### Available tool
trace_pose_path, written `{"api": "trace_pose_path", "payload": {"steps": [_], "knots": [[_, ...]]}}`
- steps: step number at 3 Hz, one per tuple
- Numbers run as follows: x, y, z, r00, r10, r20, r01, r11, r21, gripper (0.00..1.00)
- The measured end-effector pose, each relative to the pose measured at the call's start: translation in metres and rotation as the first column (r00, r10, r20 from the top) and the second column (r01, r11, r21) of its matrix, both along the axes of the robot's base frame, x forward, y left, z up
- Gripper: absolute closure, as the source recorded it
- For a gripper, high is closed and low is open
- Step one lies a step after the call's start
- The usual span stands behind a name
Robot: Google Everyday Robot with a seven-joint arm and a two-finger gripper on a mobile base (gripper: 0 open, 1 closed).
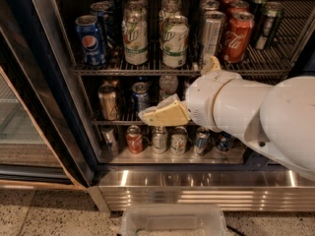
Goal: Pick 7up can from top shelf of fridge
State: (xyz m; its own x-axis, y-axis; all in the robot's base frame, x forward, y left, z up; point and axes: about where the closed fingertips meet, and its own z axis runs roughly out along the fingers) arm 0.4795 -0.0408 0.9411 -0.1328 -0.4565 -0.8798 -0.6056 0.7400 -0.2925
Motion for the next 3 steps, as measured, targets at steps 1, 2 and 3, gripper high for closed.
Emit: {"api": "trace_pose_path", "payload": {"steps": [1,2,3], "knots": [[0.0,0.0,0.0,1.0,0.0,0.0,0.0,1.0,0.0,0.0],[0.012,0.006,-0.001,0.9986,-0.043,0.029,0.042,0.999,0.024,0.0],[0.033,0.014,-0.001,0.9892,-0.126,0.076,0.121,0.99,0.069,0.0]]}}
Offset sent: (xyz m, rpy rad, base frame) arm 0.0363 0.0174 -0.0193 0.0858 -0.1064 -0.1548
